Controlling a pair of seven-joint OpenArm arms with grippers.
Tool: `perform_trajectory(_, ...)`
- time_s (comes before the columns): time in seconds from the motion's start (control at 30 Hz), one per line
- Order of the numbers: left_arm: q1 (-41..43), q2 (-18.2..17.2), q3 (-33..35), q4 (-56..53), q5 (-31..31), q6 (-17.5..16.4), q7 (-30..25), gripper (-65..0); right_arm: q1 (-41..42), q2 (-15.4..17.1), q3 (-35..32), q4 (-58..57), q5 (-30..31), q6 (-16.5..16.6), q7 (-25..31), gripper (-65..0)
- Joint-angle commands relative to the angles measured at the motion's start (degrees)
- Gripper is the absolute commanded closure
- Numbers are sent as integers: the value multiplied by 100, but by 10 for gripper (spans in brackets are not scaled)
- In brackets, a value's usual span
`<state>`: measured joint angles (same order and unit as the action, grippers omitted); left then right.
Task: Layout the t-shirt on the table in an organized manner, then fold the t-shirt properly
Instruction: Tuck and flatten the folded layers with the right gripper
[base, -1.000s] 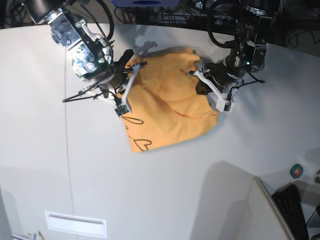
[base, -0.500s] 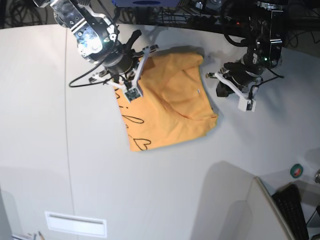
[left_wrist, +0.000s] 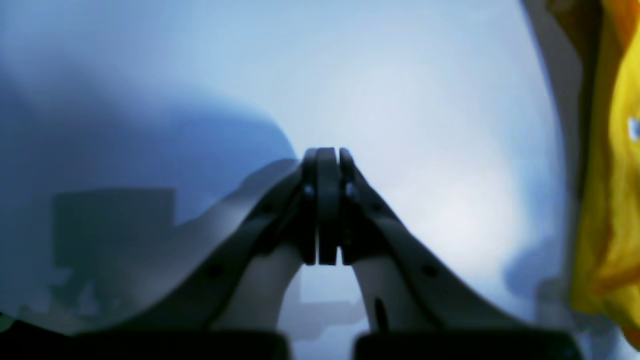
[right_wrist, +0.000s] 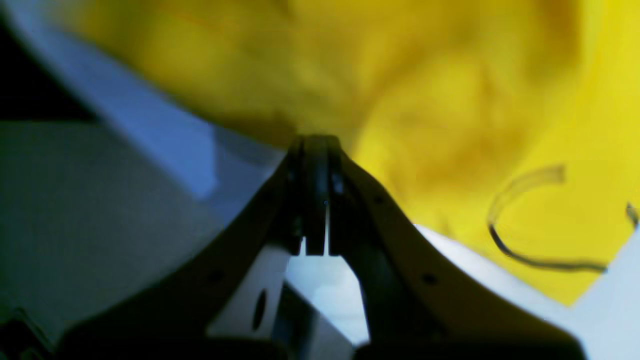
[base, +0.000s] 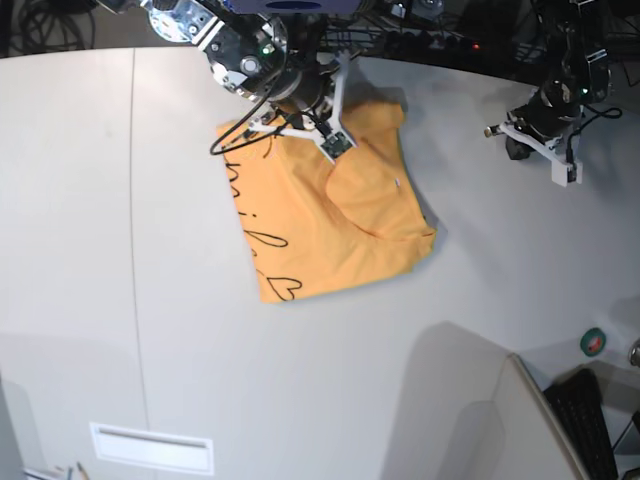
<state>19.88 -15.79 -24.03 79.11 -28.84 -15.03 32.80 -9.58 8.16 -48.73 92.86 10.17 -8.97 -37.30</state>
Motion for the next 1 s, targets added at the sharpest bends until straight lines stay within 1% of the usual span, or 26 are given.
perform_trajectory(0.0,21,-148,-212,-30,-30,-49,-84,0,57,6,25,231,-28,-13,-20,0)
perform_trajectory(0.03,21,-148,-353,-100,-30,-146,-84,0,57,6,25,327,-28,-13,-55,0)
perform_trajectory(0.13,21,-122,-1039,-373,-30,-673,-84,0,101,-30,33,529,-37,-39,-46,0)
perform_trajectory(0.17,21,-113,-1232,-461,-30,-823,-84,0,189,-47,33,521,-37,-162,-28,0)
perform_trajectory(0.2,21,-113,-1399,-557,-30,-928,-84,0,312,-144,-2,477,-37,-452,-64,0)
perform_trajectory(0.27,21,-113,-1619,-689,-30,-963,-84,0,506,-355,-11,151,-37,-1226,-81,0)
perform_trajectory(0.3,21,-113,-1698,-724,-30,-972,-84,0,585,-416,-19,-7,-37,-1560,-81,0)
perform_trajectory(0.33,38,-122,-1742,-742,-21,-972,-84,0,655,-478,-28,-147,-37,-1841,-81,0)
perform_trajectory(0.37,56,-122,-1786,-751,-21,-972,-84,0,699,-522,-28,-235,-37,-2026,-81,-9)
perform_trajectory(0.4,74,-122,-1803,-751,-21,-972,-84,0,725,-566,-81,-314,-37,-2158,-72,-81)
perform_trajectory(0.43,74,-122,-1830,-751,-13,-972,-84,0,769,-566,-178,-358,-37,-2193,-64,-138)
perform_trajectory(0.47,74,-122,-1830,-751,-13,-981,-84,0,866,-566,-309,-394,-37,-2210,-55,-182)
perform_trajectory(0.5,74,-122,-1830,-751,-13,-981,-84,0,928,-575,-424,-455,-28,-2210,-64,-198)
perform_trajectory(0.63,47,-113,-1821,-751,-21,-981,-84,0,1095,-663,-617,-886,-28,-2237,-37,-191)
perform_trajectory(0.77,30,-104,-1795,-751,-13,-981,-84,0,1271,-742,-626,-1290,-20,-2650,-37,-197)
perform_trajectory(0.9,30,-104,-1795,-751,-21,-981,-84,0,1297,-803,-635,-1440,-28,-2703,-46,-197)
perform_trajectory(0.93,30,-104,-1795,-751,-21,-981,-84,0,1297,-803,-635,-1440,-28,-2747,-46,-197)
perform_trajectory(0.97,30,-104,-1795,-751,-21,-981,-84,0,1297,-803,-635,-1440,-28,-2887,-46,-198)
